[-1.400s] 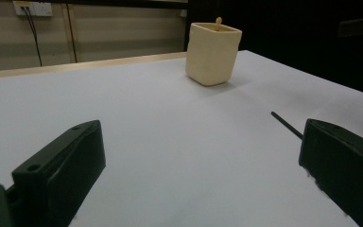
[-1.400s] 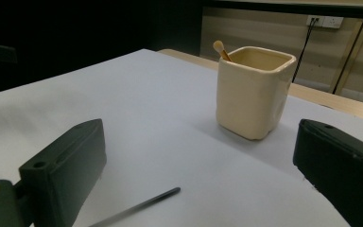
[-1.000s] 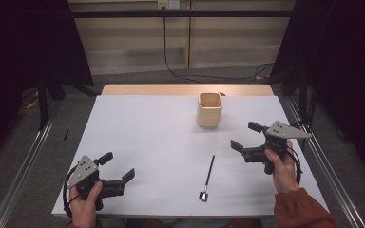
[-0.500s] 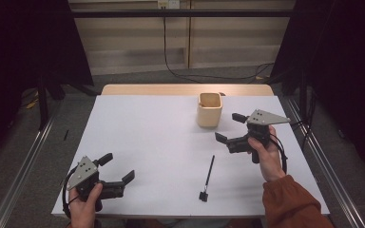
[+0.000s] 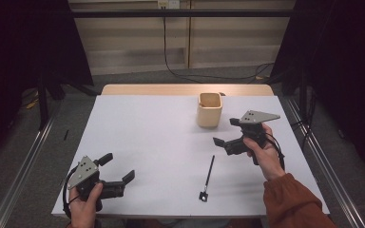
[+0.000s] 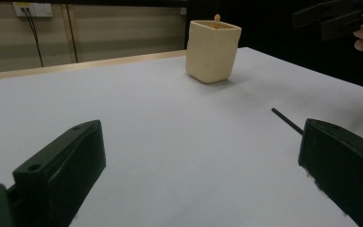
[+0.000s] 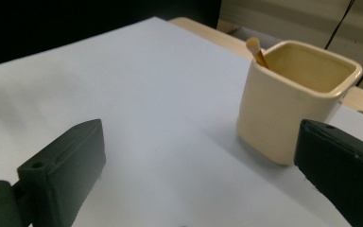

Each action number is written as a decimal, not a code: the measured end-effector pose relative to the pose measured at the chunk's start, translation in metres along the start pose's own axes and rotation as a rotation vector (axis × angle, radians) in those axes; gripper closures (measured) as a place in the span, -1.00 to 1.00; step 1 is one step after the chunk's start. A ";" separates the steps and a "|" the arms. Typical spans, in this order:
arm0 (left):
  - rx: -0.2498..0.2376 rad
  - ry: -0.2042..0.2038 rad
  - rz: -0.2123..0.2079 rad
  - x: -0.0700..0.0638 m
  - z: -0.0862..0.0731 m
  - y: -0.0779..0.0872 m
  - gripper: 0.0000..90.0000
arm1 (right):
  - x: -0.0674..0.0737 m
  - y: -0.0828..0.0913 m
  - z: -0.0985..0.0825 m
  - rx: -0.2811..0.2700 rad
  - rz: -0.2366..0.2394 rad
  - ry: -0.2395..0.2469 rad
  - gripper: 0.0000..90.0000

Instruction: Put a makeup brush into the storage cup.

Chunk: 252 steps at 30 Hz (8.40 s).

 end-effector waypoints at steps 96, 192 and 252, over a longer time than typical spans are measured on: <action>0.013 -0.005 -0.012 -0.001 -0.002 -0.002 -0.97 | 0.056 -0.027 -0.096 0.810 0.004 -0.280 -0.23; 0.011 0.000 -0.008 0.000 -0.002 -0.001 -0.97 | 0.044 -0.005 -0.066 0.653 0.133 -0.124 0.91; 0.010 -0.012 -0.024 -0.005 0.001 -0.002 -0.98 | 0.035 0.032 0.025 -0.148 0.200 -0.112 0.91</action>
Point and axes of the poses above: each handheld gripper's, and its own axes: y roughly backward along the jaws, z roughly out of its top, x roughly to its left, the point moved 9 cm from there along -y, roughly forward along the jaws, and after that the axes turned 7 degrees about -x, right-handed, at the moved point
